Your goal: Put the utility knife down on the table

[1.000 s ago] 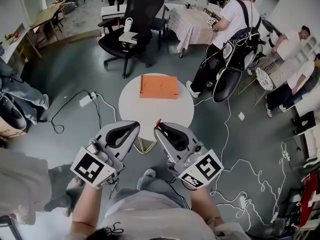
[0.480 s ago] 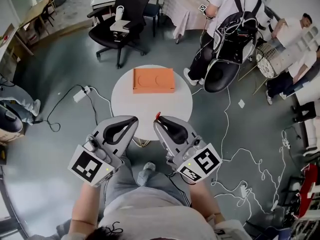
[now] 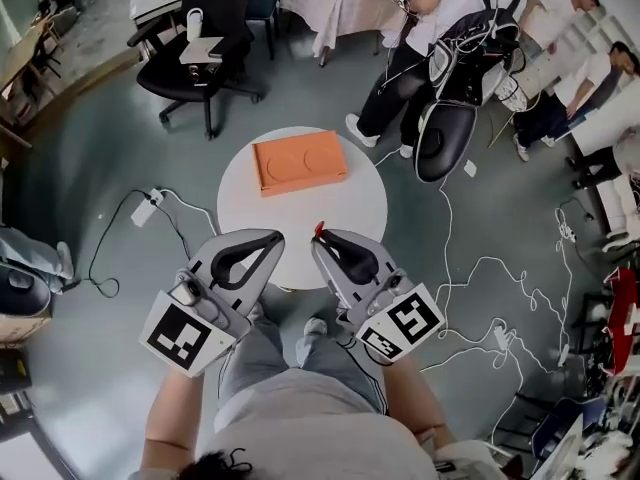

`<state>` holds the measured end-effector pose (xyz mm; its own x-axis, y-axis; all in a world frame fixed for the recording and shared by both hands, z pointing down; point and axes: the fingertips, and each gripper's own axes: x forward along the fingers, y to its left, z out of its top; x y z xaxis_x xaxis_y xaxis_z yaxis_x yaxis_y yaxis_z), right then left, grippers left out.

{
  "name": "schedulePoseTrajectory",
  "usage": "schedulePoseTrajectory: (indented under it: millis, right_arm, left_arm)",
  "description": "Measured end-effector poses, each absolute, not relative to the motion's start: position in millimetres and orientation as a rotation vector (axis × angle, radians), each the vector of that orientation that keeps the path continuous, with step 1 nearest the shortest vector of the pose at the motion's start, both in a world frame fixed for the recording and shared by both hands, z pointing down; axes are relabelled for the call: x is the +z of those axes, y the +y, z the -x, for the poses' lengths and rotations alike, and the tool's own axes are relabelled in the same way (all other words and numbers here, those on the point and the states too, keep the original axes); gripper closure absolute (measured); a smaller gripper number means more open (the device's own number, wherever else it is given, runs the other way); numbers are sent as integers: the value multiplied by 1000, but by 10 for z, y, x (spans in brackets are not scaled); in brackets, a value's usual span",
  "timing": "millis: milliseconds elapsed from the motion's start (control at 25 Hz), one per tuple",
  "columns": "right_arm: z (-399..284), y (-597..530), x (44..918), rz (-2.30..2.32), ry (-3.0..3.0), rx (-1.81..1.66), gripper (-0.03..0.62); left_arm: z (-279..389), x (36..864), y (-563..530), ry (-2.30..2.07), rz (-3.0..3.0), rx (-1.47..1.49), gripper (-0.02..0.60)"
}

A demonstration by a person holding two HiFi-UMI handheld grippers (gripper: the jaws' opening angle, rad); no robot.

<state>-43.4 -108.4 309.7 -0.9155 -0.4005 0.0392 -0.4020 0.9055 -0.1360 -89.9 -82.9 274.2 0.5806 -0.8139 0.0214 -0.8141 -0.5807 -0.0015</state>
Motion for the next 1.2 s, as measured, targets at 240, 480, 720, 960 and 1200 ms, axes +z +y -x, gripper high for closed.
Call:
schedulePoseTrajectory:
  millis: [240, 480, 720, 960, 1200]
  right_arm:
    - [709, -1324, 3385, -821, -2947, 260, 536]
    - [805, -1528, 3844, -956, -2804, 309, 536]
    - [755, -1676, 4352, -1035, -2660, 395, 537]
    - [703, -1776, 4900, -1047, -2531, 481, 536]
    - [678, -1802, 5467, -1019, -2410, 552, 536]
  left_arm:
    - [1193, 2858, -1047, -1266, -2849, 70, 572]
    - [1351, 3039, -1265, -1108, -2895, 64, 572]
    - [1370, 3218, -1438, -972, -2935, 92, 572]
    - [1333, 3415, -1570, -881, -2934, 98, 572]
    - [1299, 3593, -1630, -828, -2915, 101, 572]
